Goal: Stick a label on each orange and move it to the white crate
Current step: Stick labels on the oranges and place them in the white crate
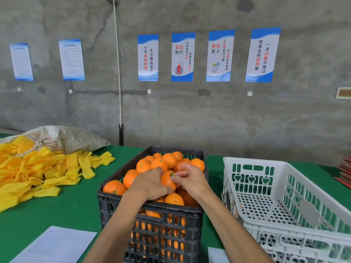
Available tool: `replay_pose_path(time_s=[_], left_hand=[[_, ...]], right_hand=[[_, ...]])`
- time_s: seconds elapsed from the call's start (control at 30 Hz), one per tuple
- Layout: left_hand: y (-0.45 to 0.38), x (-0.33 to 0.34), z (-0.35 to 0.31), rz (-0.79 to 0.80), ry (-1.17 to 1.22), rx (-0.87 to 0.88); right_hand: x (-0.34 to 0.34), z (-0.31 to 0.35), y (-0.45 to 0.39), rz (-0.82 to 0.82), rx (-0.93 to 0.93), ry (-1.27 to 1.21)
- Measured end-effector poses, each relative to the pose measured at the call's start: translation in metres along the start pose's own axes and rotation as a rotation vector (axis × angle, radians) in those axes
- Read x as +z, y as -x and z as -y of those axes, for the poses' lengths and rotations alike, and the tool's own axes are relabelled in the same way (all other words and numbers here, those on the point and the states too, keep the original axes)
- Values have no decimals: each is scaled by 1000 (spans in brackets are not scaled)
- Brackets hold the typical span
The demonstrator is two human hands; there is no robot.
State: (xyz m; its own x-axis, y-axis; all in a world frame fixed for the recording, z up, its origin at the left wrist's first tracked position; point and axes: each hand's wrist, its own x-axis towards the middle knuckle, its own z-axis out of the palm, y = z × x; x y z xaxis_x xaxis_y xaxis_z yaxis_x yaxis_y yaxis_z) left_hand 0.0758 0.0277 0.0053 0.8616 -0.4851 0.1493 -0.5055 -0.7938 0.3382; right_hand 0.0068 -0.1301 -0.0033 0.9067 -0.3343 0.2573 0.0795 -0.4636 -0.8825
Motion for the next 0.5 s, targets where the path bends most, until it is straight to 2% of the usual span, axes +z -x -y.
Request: replay_pose_path(time_s=[0.13, 0.2, 0.3, 0.4, 0.5], left_hand=[[1, 5, 1, -141, 6, 43], [2, 6, 3, -185, 114, 119], [5, 5, -7, -254, 308, 262], [-2, 8, -44, -261, 461, 360], [-12, 23, -92, -151, 639, 401]], right_hand=[[-6, 6, -3, 134, 113, -56], [-10, 10, -1, 200, 146, -133], [-30, 12, 6, 250, 164, -379], [-65, 8, 18, 138, 126, -518], [-97, -2, 32, -55, 100, -548]])
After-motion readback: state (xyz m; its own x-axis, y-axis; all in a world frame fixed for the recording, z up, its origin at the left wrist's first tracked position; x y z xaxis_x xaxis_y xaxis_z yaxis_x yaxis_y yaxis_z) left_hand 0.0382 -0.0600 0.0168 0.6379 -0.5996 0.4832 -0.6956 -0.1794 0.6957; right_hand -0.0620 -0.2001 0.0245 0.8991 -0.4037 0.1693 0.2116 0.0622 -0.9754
